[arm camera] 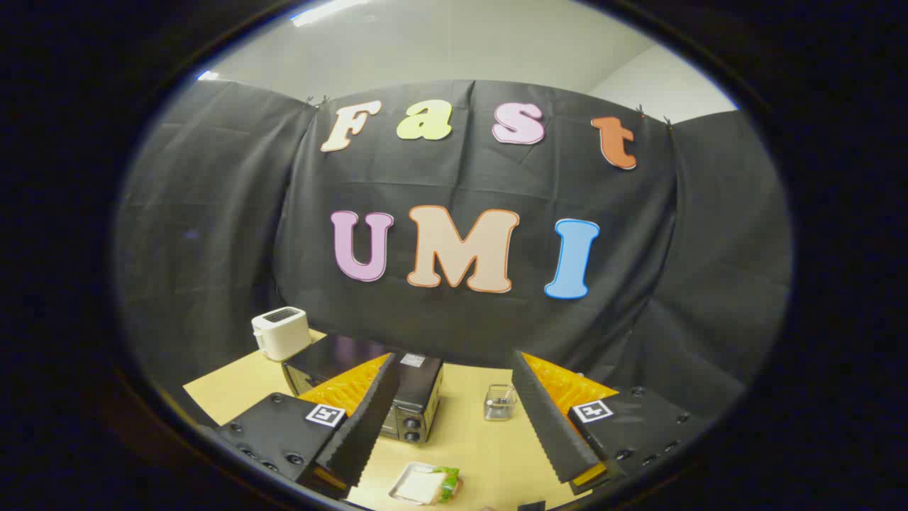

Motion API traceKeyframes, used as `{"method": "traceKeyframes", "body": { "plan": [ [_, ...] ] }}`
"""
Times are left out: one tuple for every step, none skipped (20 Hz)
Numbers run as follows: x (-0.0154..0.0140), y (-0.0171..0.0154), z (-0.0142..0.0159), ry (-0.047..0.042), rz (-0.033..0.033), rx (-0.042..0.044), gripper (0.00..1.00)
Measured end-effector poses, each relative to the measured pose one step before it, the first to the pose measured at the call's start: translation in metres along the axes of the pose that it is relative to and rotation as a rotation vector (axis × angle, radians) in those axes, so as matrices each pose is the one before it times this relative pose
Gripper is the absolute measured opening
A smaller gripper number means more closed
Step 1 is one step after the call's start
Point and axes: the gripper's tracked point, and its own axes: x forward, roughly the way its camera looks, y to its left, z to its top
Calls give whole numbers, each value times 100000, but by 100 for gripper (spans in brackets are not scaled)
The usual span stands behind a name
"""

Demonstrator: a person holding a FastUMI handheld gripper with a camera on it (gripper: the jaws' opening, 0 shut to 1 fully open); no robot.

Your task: Open the toaster oven, put the food inside, and close the toaster oven door.

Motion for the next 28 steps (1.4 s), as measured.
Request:
{"method": "traceKeyframes", "body": {
  "plan": [
    [-182,459,29,-141,368,399,100],
    [-68,374,31,137,496,875,100],
    [-14,393,-253,466,473,840,100],
    [60,240,-96,150,46,352,100],
    [126,132,-95,-85,-309,128,100],
    [82,252,-94,-149,-170,205,100],
    [165,412,-184,-356,242,708,100],
    [77,355,-249,131,90,751,100],
    [178,228,-401,-349,-11,994,100],
    [167,270,-240,-218,-46,809,100],
    [233,391,-450,-174,-26,791,100],
    [295,354,-281,-488,-65,1034,100],
    [244,477,-317,-847,295,1061,100],
    [303,639,-377,-871,693,603,100],
    [292,547,-390,-1114,377,237,100],
    [388,504,-295,-1472,-7,197,100],
    [216,615,-635,-1460,311,170,100],
    [251,680,-683,-1551,286,295,100],
    [254,669,-912,-1448,303,-165,100],
    [152,673,-885,-1331,379,5,100],
    [106,602,-1099,-1235,538,921,100],
    [134,777,-1047,-816,933,1721,100],
    [229,707,-1279,-337,893,2231,100],
    [325,510,-1167,-265,520,1841,100],
    [421,284,-1092,-255,55,998,100],
    [584,233,-911,-731,-821,339,100],
    [677,220,-892,-1379,-1106,411,100],
    [794,587,-875,-1491,-393,-48,100]
  ]
}}
